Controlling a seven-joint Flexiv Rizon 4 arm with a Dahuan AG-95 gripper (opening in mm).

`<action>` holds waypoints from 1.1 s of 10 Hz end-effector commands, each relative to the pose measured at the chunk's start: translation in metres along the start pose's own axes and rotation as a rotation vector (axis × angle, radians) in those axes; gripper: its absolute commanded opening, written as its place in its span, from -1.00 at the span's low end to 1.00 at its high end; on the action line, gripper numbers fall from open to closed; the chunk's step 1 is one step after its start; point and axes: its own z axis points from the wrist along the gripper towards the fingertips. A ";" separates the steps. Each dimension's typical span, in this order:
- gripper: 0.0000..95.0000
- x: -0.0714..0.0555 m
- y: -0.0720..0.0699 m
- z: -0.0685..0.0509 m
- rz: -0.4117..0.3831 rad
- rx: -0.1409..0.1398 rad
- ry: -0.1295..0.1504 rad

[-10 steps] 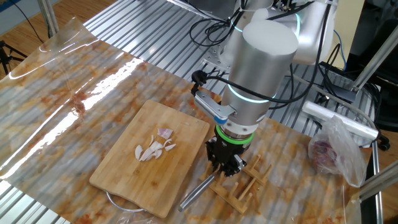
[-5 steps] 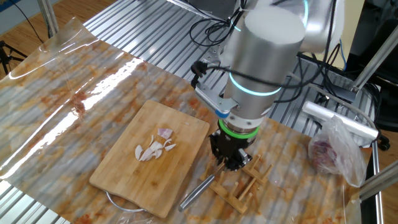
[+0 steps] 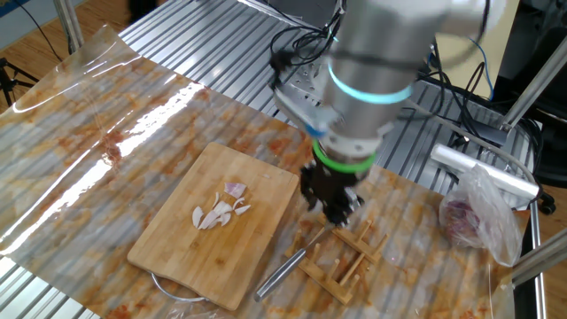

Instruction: Chop the onions

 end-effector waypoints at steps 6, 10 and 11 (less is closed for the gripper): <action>-0.60 -0.066 -0.084 -0.015 -0.268 -0.016 -0.010; -0.60 -0.085 -0.114 -0.011 -0.327 -0.035 -0.007; -1.00 -0.092 -0.126 -0.010 -0.349 -0.045 -0.005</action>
